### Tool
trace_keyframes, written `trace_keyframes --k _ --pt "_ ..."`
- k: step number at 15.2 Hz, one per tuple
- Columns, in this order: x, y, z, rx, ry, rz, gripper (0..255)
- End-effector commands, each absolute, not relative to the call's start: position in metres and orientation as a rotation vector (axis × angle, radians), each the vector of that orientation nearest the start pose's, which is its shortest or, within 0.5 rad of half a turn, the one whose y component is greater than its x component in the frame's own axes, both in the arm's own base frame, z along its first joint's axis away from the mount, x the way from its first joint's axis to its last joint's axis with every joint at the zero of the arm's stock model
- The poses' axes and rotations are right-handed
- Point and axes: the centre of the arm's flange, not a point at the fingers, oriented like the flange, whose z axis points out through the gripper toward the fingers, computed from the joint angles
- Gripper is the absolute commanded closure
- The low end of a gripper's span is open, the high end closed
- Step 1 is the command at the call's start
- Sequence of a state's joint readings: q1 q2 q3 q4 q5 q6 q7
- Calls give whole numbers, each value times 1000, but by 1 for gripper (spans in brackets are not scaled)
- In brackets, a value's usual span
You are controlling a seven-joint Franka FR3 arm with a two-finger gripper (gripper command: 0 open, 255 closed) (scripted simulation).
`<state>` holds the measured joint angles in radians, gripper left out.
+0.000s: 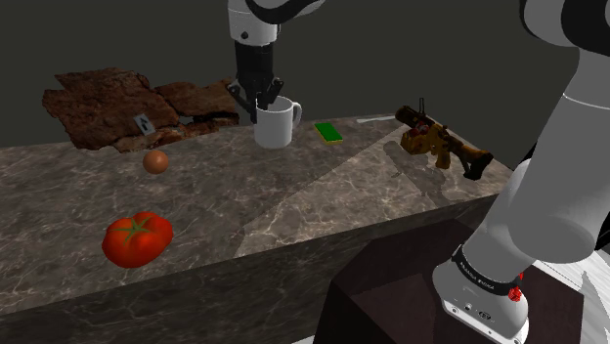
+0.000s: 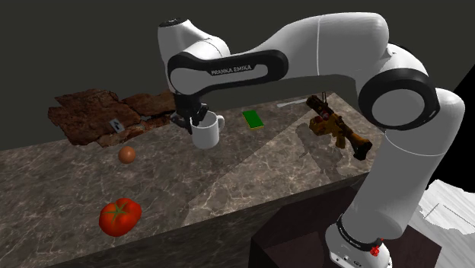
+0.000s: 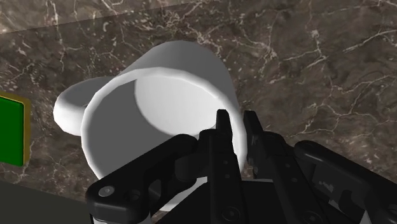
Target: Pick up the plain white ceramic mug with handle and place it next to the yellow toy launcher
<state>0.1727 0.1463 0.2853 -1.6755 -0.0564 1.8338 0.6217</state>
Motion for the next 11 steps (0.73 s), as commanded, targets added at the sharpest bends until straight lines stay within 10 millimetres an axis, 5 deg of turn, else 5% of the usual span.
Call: trace_keyframes --k 1,11 --pt "552 257 527 -3135 240 -35 255" --pt "552 257 579 -3135 240 -35 255"
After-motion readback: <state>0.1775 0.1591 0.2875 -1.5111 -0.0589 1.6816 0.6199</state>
